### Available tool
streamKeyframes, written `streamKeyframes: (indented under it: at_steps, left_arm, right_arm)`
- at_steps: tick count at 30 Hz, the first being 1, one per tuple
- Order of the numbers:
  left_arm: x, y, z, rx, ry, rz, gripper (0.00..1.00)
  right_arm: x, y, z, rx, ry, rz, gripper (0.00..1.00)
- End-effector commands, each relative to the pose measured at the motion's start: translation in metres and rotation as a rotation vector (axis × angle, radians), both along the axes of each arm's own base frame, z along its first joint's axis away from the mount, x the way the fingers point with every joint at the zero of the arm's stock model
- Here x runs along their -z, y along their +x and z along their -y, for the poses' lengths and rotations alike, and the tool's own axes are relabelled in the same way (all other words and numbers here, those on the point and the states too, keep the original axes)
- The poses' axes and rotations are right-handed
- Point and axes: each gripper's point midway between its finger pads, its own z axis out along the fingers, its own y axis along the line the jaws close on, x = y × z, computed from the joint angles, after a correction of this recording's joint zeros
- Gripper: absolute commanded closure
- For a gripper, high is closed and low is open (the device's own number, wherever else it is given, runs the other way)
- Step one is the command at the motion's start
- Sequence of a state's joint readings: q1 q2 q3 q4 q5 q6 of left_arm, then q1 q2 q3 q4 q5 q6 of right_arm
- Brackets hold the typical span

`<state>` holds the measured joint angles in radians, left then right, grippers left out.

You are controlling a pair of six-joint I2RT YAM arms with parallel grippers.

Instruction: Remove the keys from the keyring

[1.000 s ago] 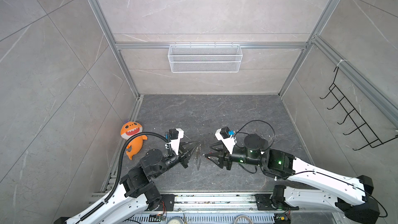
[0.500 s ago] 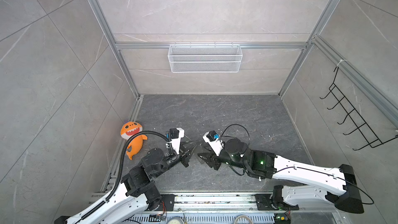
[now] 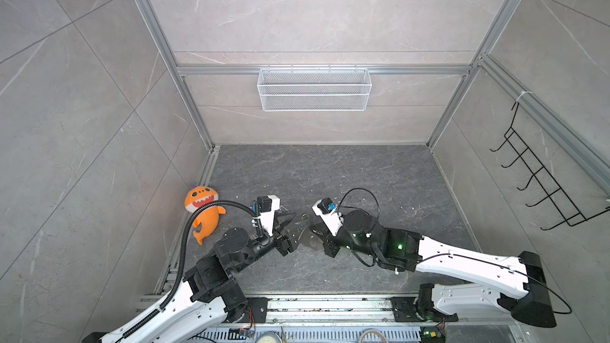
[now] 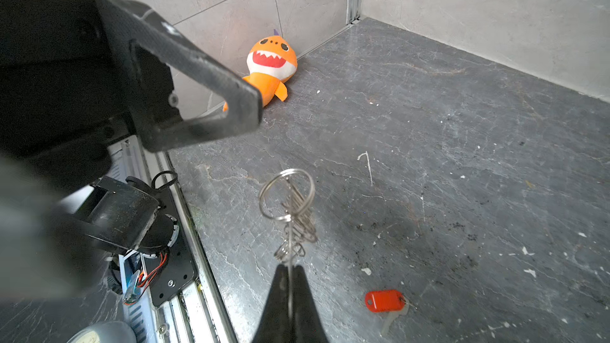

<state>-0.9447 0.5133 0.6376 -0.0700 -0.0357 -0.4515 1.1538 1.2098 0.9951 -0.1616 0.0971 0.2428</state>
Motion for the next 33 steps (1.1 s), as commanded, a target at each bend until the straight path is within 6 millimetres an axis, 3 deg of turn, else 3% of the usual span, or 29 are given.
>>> streamKeyframes:
  at_steps: [1, 5, 10, 21, 33]
  left_arm:
    - [-0.041, -0.003, -0.017, -0.046, -0.091, 0.079, 0.0]
    - [-0.053, -0.007, -0.032, -0.076, -0.109, 0.122, 0.0]
    - [-0.059, -0.01, -0.044, -0.109, -0.141, 0.151, 0.0]
    - [-0.056, -0.013, -0.04, -0.079, -0.167, 0.145, 0.0]
    - [-0.053, -0.015, -0.039, -0.065, -0.168, 0.137, 0.0]
  right_arm:
    - [0.003, 0.006, 0.001, -0.016, 0.016, -0.055, 1.0]
    - [0.014, 0.018, 0.001, -0.053, 0.032, -0.169, 1.0]
    - [0.039, 0.027, -0.015, -0.134, -0.023, -0.321, 1.0]
    - [0.091, 0.055, -0.063, -0.239, -0.03, -0.574, 1.0]
    - [0.165, 0.091, -0.071, -0.137, -0.129, -0.705, 1.0]
